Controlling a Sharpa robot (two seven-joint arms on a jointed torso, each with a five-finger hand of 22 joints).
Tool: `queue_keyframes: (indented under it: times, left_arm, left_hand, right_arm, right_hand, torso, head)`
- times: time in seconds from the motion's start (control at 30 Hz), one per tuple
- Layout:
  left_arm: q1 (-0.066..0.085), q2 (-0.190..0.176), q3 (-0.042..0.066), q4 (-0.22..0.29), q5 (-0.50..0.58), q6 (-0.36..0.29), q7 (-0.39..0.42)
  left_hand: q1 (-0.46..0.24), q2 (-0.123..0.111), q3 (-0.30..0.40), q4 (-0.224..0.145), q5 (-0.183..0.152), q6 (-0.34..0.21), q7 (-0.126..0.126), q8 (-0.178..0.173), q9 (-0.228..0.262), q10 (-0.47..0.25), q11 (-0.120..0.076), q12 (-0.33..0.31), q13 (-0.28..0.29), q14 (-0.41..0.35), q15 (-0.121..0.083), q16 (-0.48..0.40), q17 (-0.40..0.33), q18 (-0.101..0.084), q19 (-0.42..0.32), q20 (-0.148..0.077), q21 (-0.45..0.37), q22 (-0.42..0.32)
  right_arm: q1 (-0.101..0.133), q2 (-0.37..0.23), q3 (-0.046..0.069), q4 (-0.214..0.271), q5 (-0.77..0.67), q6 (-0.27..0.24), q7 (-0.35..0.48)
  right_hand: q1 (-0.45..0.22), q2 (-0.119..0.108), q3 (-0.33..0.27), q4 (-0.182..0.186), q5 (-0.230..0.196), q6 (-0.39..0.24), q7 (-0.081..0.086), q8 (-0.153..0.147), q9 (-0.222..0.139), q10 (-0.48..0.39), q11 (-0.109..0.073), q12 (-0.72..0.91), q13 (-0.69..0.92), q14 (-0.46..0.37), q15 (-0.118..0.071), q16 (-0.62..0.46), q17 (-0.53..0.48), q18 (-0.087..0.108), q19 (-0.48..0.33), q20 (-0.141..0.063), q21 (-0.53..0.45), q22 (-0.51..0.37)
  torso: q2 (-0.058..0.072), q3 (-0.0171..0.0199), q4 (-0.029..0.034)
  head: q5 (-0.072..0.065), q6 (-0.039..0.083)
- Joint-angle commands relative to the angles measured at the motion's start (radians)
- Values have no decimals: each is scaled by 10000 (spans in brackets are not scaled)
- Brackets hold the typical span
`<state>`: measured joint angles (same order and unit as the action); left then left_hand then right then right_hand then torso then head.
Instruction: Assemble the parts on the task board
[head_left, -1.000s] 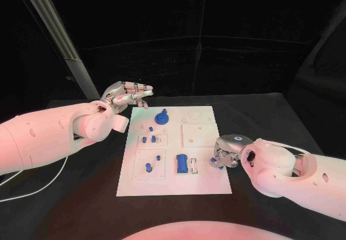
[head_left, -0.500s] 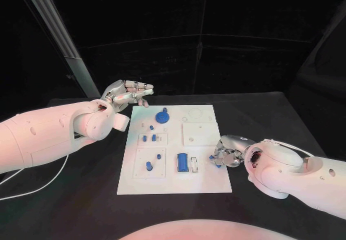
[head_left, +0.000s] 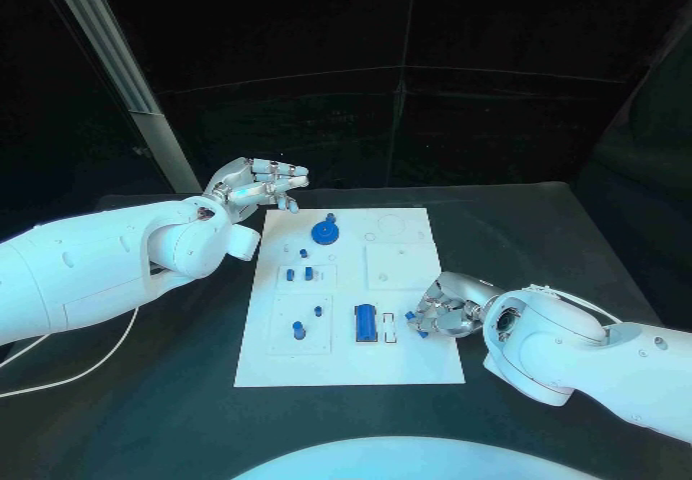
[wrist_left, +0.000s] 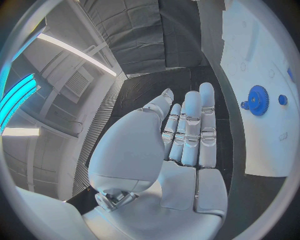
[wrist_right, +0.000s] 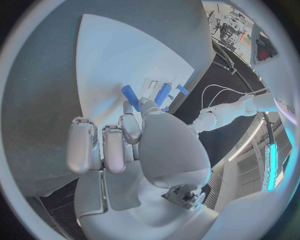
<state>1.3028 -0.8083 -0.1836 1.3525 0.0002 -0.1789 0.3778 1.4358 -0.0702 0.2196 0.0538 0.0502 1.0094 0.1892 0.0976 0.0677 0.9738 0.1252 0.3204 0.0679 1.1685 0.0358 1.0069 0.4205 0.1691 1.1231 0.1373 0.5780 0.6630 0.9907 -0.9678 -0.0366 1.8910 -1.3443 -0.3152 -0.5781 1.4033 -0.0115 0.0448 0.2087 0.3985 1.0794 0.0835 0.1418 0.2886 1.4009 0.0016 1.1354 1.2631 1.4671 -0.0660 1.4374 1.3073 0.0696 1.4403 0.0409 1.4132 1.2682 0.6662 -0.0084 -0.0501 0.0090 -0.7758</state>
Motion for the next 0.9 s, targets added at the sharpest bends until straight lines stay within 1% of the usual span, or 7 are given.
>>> queue_keyframes:
  times: [0.03, 0.17, 0.2, 0.27, 0.37, 0.63, 0.9]
  left_arm:
    - [16, 18, 7, 22, 29, 87, 30]
    - [16, 22, 7, 31, 29, 89, 26]
    - [17, 22, 7, 32, 29, 88, 25]
    - [17, 22, 7, 32, 29, 87, 24]
    - [18, 22, 7, 32, 29, 86, 23]
    - [18, 37, 7, 29, 29, 97, 19]
    - [18, 46, 7, 23, 29, 104, 14]
  left_hand:
    - [-26, 76, 65, 2, 43, -54, 43, 49, -4, -53, 2, 53, -17, -35, 22, -52, -13, 137, 85, 1, -39, -15]
    - [-34, 79, 66, 6, 43, -55, 45, 51, -4, -54, 3, 55, -17, -35, 23, -51, -15, 136, 86, 2, -40, -16]
    - [-34, 79, 66, 6, 43, -55, 45, 51, -4, -54, 3, 55, -17, -35, 23, -51, -15, 136, 86, 2, -40, -16]
    - [-34, 79, 66, 6, 43, -55, 45, 51, -4, -54, 3, 55, -17, -35, 23, -51, -15, 136, 86, 2, -40, -16]
    - [-34, 79, 66, 6, 43, -55, 45, 51, -4, -54, 3, 55, -17, -35, 23, -51, -15, 136, 86, 2, -40, -16]
    - [-34, 79, 66, 6, 43, -55, 45, 51, -4, -54, 3, 55, -17, -35, 23, -51, -15, 136, 86, 2, -40, -16]
    - [-34, 79, 66, 6, 43, -55, 45, 51, -4, -54, 3, 55, -17, -35, 23, -51, -15, 136, 86, 2, -40, -16]
  right_arm:
    - [12, 87, 1, -17, 676, -351, 145]
    - [12, 202, 1, -54, 786, -519, 89]
    - [12, 226, 1, -64, 799, -577, 75]
    - [12, 263, 1, -78, 814, -643, 58]
    - [12, 317, 2, -97, 824, -660, 43]
    - [13, 526, 2, -215, 767, -363, -137]
    - [14, 764, 2, -305, 493, -153, -285]
  right_hand:
    - [-158, -22, 32, 84, 67, 124, 1, 75, -12, 86, -8, -31, -16, 687, -13, 57, 936, -70, 50, 2, 25, -12]
    - [-367, -102, 55, 203, 173, 248, -39, 98, -28, 135, -36, 2, 7, 694, -39, 76, 962, -77, 71, -21, 44, 25]
    - [-439, -124, 46, 244, 233, 281, -48, 105, -30, 149, -44, 13, 14, 697, -44, 82, 971, -80, 77, -27, 50, 37]
    - [-636, -162, 4, 364, 483, 363, -73, 123, -34, 182, -66, 32, 28, 701, -60, 93, 987, -85, 92, -43, 63, 62]
    - [-747, -175, -19, 431, 579, 432, -100, 143, -30, 208, -82, 57, 47, 706, -77, 107, 1006, -88, 102, -56, 71, 79]
    - [-964, -179, -70, 548, 587, 752, -234, 296, 54, 274, -186, 76, 66, 716, -153, 136, 1047, -101, 140, -117, 109, 155]
    - [-974, -181, -70, 546, 569, 802, -263, 326, 77, 267, -211, 0, 12, 718, -174, 145, 1059, -103, 146, -134, 115, 167]
  torso:
    - [3, -8, -5]
    - [8, 7, -5]
    - [6, 5, -3]
    - [6, 2, -3]
    - [-2, 5, -9]
    - [-7, 5, -7]
    - [1, 6, -3]
  head:
    - [-28, 6]
    - [-16, -28]
    - [-16, -38]
    - [-16, -38]
    - [-5, -53]
    - [-7, -78]
    - [-17, -100]
